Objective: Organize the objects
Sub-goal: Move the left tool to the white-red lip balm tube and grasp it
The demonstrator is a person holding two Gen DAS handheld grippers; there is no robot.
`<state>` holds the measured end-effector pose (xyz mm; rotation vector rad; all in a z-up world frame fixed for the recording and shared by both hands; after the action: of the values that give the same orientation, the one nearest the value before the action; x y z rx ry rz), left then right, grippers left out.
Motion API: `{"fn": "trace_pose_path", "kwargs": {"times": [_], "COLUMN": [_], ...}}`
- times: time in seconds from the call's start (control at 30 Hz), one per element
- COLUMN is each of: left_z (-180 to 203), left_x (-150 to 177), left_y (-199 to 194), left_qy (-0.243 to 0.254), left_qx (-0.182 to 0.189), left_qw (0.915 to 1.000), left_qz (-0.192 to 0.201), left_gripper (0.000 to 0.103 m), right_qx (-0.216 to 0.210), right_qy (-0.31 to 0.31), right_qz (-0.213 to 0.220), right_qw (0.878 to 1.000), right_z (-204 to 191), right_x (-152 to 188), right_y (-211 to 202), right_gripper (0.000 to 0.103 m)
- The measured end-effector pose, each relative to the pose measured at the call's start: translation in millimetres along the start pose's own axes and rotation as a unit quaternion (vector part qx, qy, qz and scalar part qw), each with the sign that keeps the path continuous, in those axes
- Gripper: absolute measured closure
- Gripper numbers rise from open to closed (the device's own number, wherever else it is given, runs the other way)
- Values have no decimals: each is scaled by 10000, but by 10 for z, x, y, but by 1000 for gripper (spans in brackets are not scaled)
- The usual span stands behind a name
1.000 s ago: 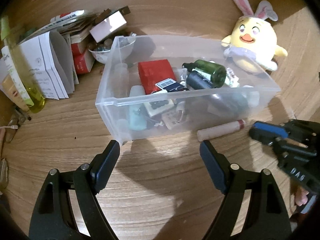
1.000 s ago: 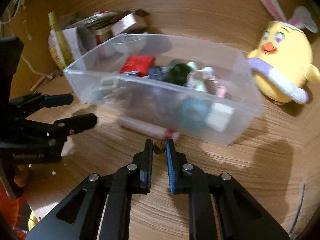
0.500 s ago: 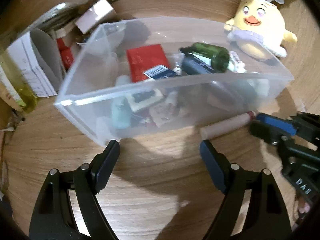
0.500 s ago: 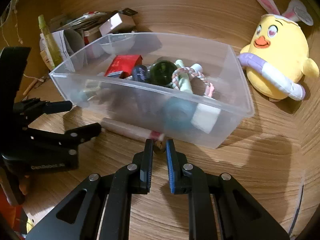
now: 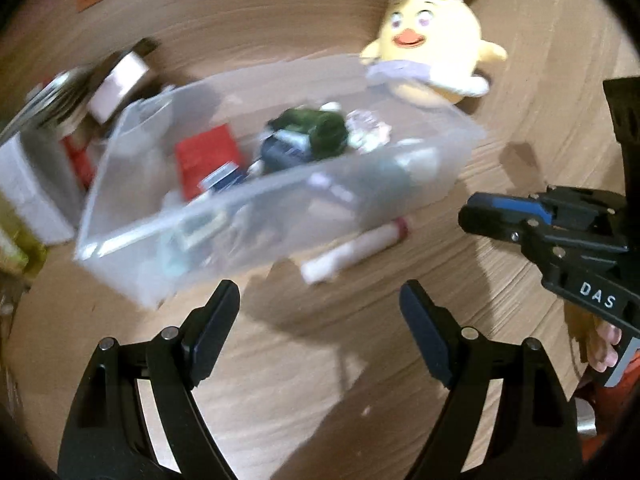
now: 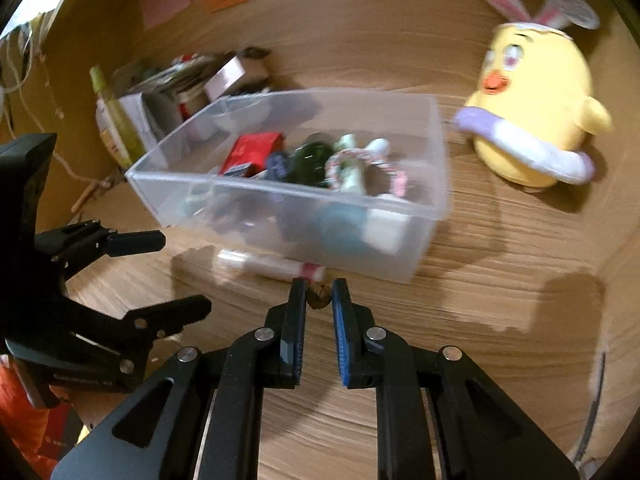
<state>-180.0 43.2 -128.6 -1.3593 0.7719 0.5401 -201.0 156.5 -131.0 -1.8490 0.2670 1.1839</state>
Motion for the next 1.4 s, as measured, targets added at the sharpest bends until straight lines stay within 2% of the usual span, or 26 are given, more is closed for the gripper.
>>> {"fn": "trace_pose_path", "kwargs": {"times": [0.23,0.4,0.57,0.73,0.83,0.87,0.93,1.0,1.2,1.4], "left_z": [200,356,410,499,609,634,662,666,562,378], "left_x": [-60,70,44,-54,3,28,44,80,209,81], "left_y": [221,207,153,256,334,349,333,296,151,-150], "left_qy": [62,229,542,533,629,668,777,784,604,219], "left_qx": [451,669,504,604,752,767,701,696,472,330], "left_qw": [9986,9965,9966,9961,9940,9935,9938,9940,9969,9990], "left_qz": [-278,-450,-370,-374,-484,-509,-381,-321,-185,196], "left_gripper": [21,40,41,42,62,65,73,89,89,89], "right_qx": [133,135,123,60,51,48,45,39,-26,-99], "right_qy": [226,232,306,402,400,391,348,307,169,9], "right_qz": [129,157,158,148,159,166,196,242,420,592], "right_qw": [9996,9995,9993,9991,9991,9991,9992,9992,9990,9982], "right_z": [225,261,301,309,300,297,280,255,131,-28], "right_x": [-15,-12,-6,5,2,-3,-27,-59,-198,-360], "right_y": [-197,-238,-223,-204,-218,-224,-245,-269,-312,-324], "right_gripper": [91,91,91,91,91,91,91,91,91,91]}}
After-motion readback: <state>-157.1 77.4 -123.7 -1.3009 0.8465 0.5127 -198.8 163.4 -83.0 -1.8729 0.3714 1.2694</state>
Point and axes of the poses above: each gripper's, at about its wrist camera, not at the fingertips, and y roughly the way its jaws point, z to its right, x to its underside, the point moved 10 cm from there along y, roughly the way its jaws point, and after that the axes turned 12 degrees about z, right-handed, at the moved point
